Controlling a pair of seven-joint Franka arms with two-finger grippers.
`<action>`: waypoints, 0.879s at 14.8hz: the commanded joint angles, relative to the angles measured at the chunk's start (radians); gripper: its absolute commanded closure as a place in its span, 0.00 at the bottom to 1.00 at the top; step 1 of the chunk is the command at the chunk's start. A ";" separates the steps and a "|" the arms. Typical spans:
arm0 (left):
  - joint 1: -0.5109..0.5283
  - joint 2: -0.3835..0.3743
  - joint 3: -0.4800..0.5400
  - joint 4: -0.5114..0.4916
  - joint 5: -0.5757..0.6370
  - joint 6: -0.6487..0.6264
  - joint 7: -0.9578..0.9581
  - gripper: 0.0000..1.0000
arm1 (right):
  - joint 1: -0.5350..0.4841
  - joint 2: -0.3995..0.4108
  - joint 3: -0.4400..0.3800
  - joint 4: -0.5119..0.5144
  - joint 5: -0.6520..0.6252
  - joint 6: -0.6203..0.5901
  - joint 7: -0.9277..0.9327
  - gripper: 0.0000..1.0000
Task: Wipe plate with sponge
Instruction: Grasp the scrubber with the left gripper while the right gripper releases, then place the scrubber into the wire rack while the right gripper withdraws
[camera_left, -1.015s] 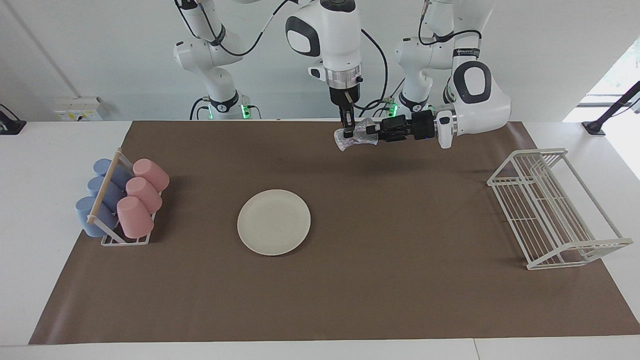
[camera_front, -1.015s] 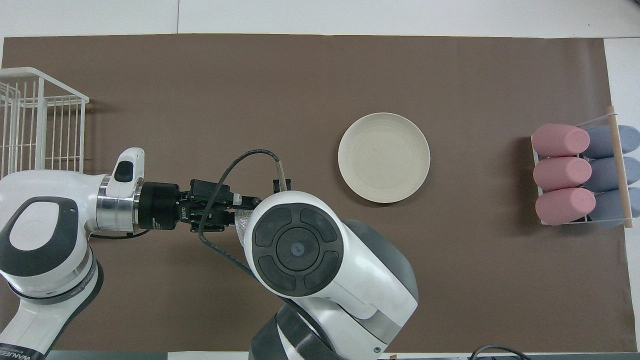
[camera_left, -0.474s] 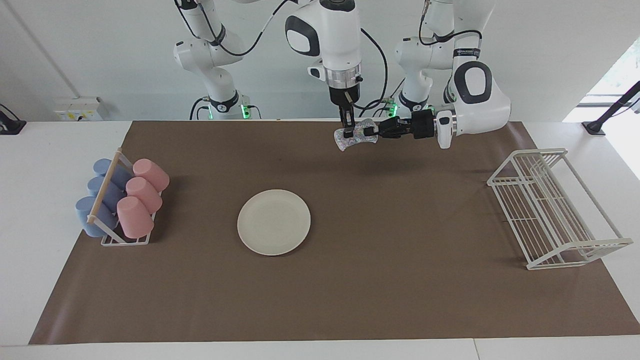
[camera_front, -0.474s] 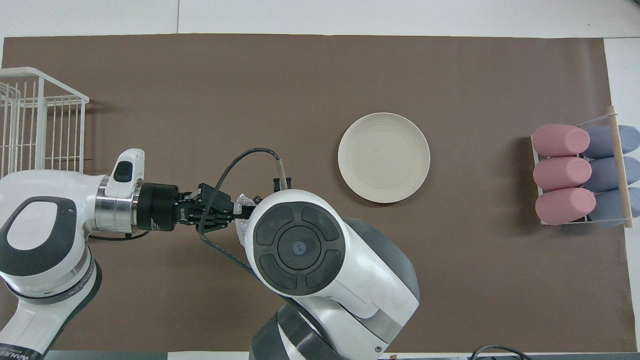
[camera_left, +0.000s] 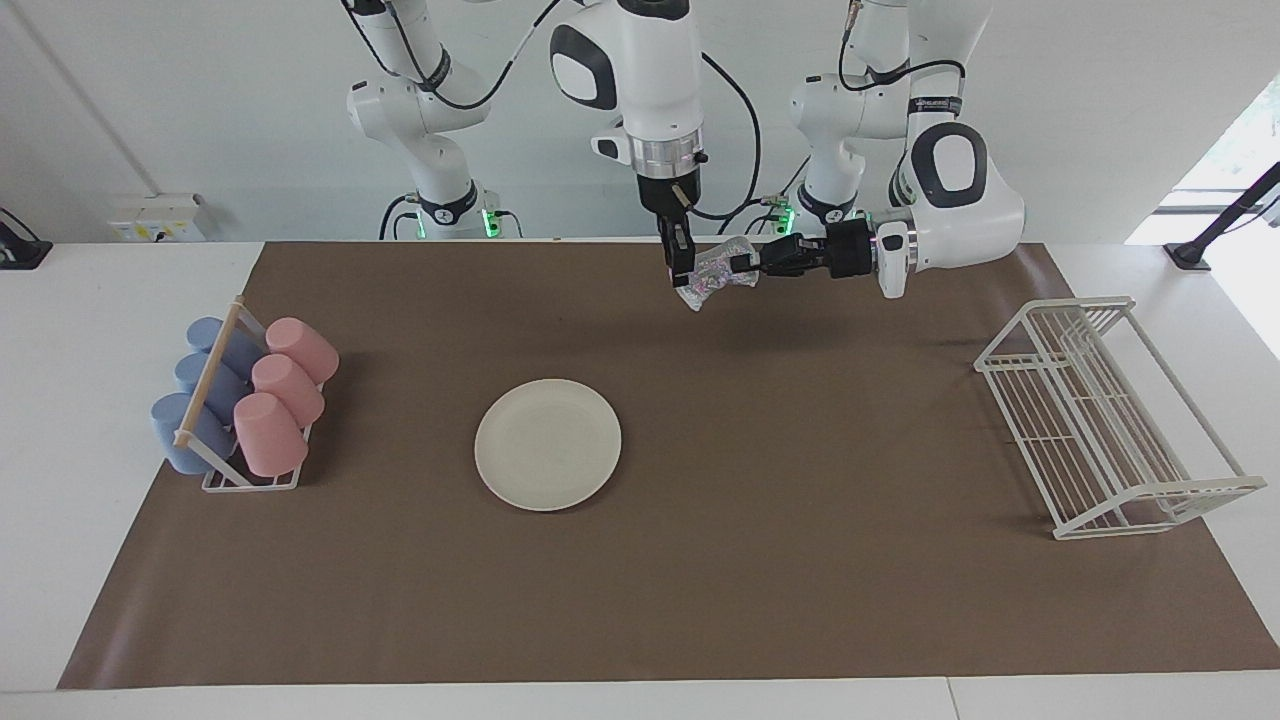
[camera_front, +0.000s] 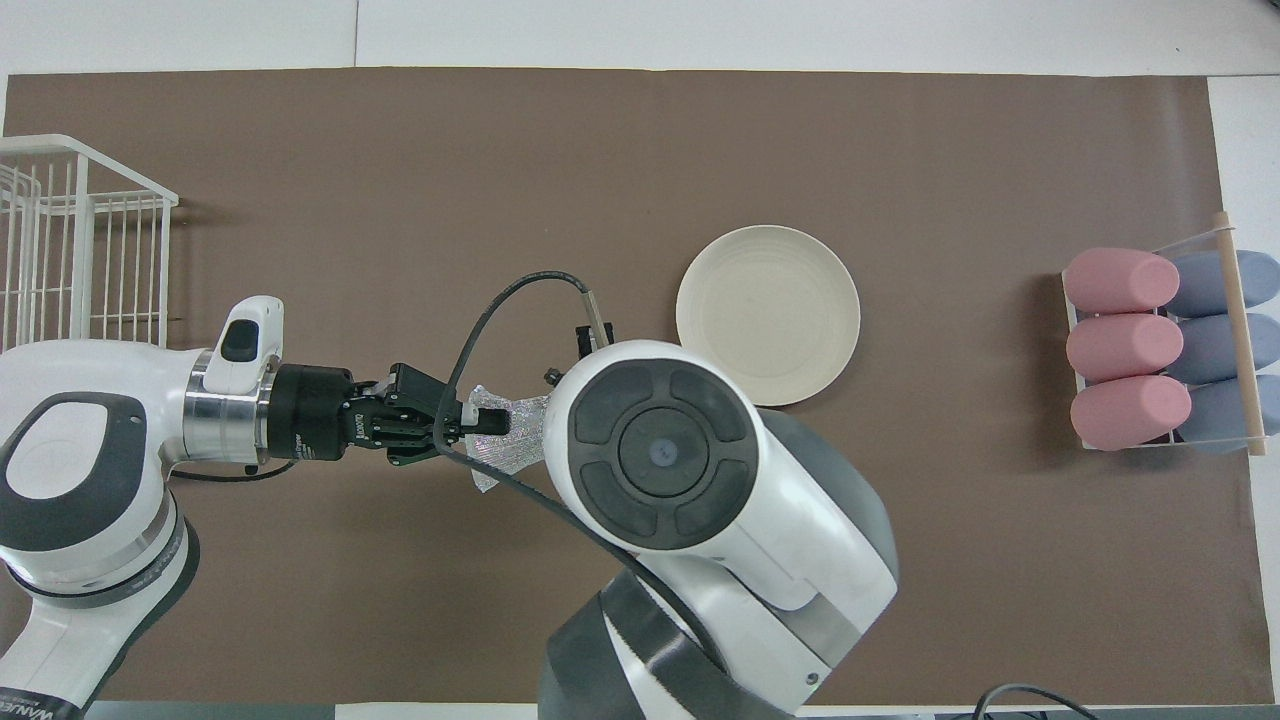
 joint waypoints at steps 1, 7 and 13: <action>0.036 0.012 0.007 0.054 0.057 -0.012 -0.075 1.00 | -0.073 -0.058 0.006 -0.010 -0.010 -0.080 -0.201 0.00; 0.067 0.081 0.007 0.254 0.436 -0.009 -0.291 1.00 | -0.313 -0.175 0.000 -0.005 0.008 -0.322 -0.943 0.00; 0.060 0.156 -0.002 0.542 0.975 -0.108 -0.578 1.00 | -0.487 -0.215 -0.073 0.011 0.047 -0.482 -1.601 0.00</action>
